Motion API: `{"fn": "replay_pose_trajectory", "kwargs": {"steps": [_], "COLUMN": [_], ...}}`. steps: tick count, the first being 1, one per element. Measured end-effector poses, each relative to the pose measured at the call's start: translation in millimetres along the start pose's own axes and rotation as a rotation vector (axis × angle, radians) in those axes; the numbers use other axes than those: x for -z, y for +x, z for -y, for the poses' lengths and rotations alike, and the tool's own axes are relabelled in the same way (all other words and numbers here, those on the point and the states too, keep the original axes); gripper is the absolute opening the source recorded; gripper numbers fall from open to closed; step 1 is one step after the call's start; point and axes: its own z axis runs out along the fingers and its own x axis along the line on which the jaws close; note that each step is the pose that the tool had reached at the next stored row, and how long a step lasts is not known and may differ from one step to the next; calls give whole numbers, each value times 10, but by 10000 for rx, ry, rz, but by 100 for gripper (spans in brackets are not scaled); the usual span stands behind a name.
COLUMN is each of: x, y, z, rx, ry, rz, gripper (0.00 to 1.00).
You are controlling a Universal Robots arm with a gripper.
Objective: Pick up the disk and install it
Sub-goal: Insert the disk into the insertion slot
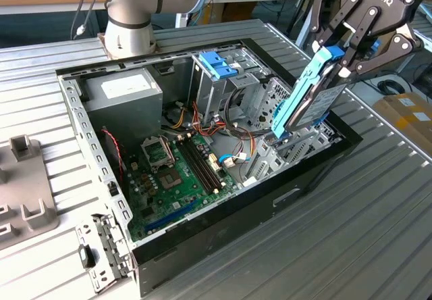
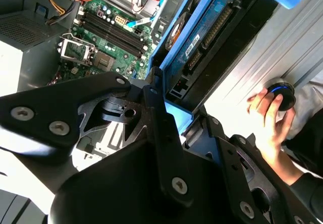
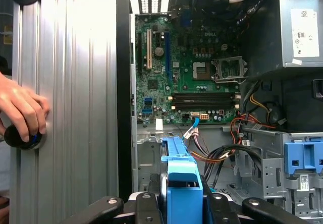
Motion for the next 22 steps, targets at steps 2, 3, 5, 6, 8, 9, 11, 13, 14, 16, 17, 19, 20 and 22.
{"fn": "replay_pose_trajectory", "kwargs": {"steps": [2, 3, 5, 6, 8, 9, 11, 13, 14, 16, 17, 19, 20, 22], "x": [-1, -1, -2, -2, -2, -2, -6, -12, -17, -32, -38, -58, -63, -80], "y": [0, 0, 0, 0, 0, 0, -1, -6, -8, -10, -11, -10, -10, -9], "z": [0, 0, 0, 0, 0, 0, 0, 6, 9, 13, 15, 21, 21, 23], "rx": [21, 23, 24, 24, 24, 25, 24, 24, 24, 24, 24, 24, 23, 23], "ry": [-1, -2, -1, -1, -2, -2, -2, -2, -1, -1, -2, -1, -2, -1], "rz": [-3, -3, -1, -1, -1, -1, -4, -10, -8, -8, -9, -9, -10, -9], "gripper": [37, 37, 37, 37, 37, 37, 37, 37, 37, 37, 37, 37, 37, 37]}}
